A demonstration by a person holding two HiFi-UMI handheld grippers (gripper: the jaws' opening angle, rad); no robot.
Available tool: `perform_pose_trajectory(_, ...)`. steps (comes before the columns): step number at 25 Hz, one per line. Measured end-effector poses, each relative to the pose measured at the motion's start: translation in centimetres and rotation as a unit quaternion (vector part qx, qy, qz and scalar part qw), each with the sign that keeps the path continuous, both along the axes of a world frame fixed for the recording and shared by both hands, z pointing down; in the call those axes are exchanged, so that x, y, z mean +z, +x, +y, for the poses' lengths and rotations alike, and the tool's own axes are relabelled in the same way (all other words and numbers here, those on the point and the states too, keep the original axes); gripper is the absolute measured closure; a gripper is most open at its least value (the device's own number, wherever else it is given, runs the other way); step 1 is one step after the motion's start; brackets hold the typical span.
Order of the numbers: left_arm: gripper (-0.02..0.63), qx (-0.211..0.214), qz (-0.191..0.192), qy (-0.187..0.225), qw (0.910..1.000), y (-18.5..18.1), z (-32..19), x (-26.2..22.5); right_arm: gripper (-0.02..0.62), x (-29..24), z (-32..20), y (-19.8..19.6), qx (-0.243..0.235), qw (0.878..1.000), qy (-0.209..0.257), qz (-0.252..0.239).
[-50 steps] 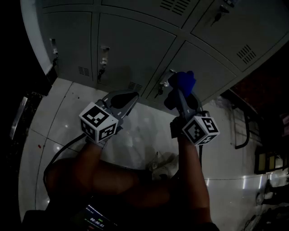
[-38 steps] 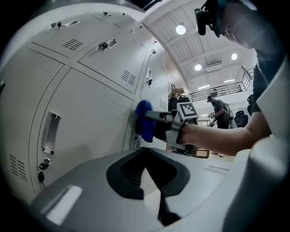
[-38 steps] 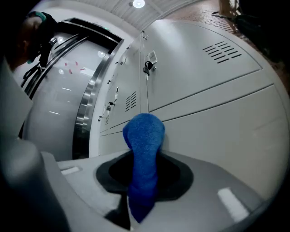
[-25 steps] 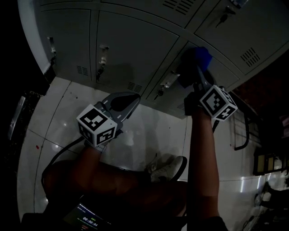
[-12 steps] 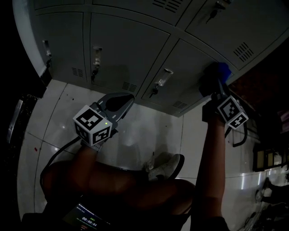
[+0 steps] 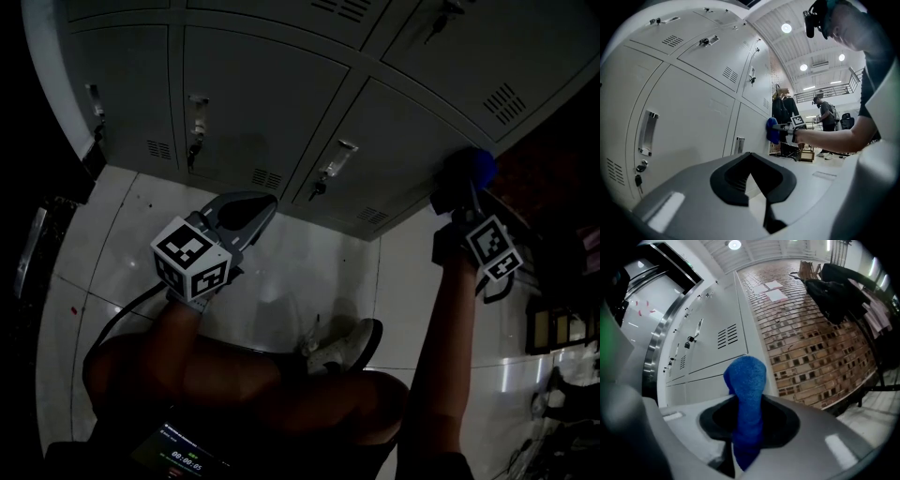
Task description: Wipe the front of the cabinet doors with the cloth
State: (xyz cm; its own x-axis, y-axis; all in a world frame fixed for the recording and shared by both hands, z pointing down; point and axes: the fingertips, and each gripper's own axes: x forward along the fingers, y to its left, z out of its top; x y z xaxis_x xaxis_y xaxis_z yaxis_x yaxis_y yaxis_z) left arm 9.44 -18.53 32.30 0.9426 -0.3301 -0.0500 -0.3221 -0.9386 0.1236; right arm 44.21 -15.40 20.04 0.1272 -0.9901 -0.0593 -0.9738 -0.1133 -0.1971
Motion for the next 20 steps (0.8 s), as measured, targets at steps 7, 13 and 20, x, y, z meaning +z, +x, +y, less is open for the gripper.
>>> perform_pose_trajectory(7, 0.603, -0.001, 0.002, -0.003, 1.0000, 0.1, 0.0, -0.1, 0.489, 1.7, -1.7, -7.5, -0.073, 0.997, -0.011, 0.011)
perform_pose_trajectory(13, 0.603, 0.004, 0.010, -0.002, 0.9999, 0.1, 0.3, -0.6, 0.489, 2.3, -5.4, -14.4, -0.135, 0.990, -0.019, 0.027)
perform_pose_trajectory(20, 0.603, 0.005, 0.020, -0.006, 0.9998, 0.0, 0.3, -1.0, 0.489, 3.8, -10.0, -20.4, -0.180, 0.981, -0.047, 0.047)
